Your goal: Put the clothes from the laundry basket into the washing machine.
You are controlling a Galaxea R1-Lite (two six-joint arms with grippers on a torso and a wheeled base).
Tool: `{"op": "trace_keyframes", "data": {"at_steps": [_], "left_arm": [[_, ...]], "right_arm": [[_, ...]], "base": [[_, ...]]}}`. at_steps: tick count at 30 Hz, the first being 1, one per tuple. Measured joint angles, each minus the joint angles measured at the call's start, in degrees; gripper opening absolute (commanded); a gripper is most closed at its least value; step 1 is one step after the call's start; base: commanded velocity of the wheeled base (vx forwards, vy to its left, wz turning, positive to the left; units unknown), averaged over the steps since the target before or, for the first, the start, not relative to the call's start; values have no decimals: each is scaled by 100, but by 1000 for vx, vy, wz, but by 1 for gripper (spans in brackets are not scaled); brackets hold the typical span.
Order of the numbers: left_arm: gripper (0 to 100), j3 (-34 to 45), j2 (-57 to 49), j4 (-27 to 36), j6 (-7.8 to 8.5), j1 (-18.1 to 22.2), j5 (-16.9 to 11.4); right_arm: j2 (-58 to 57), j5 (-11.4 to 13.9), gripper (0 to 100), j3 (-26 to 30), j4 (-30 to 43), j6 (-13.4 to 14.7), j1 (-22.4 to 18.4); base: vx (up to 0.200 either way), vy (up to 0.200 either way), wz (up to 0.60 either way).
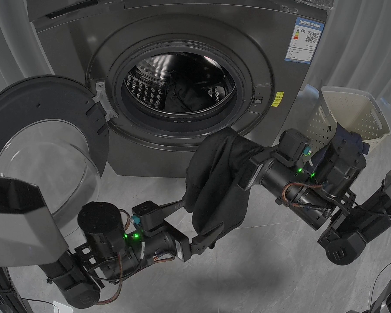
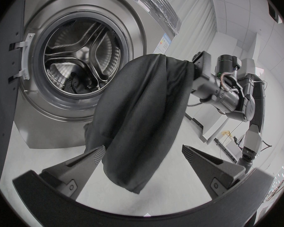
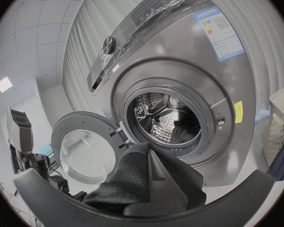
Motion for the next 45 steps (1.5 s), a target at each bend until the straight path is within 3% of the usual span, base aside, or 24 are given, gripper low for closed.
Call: {"op": "trace_keyframes", "data": {"at_steps": [9,15,26,27,38,45], "left_arm": [[100,-766,529,0,-17,33,33],[100,-1146,868,2,-22,150,80],[100,-1841,1456,5,-22,762,269],[0,-1871,1491,5,-16,791,274],[0,-2230,1563,0,-68,874,545],[0,-1943,981,7,-206,880,573]], "right_arm": [[7,-10,0,127,2,51,276],[13,-144,0,166,6,132,496],[-180,-212,0,603,15,205,844],[-222,-217,0,638,17,207,858],[-472,-217,0,902,17,218,836],[-500,-210,0,1153,2,260,301]], "base": [[0,0,0],[0,0,0],[0,0,0],[0,0,0],[0,0,0],[0,0,0]]}}
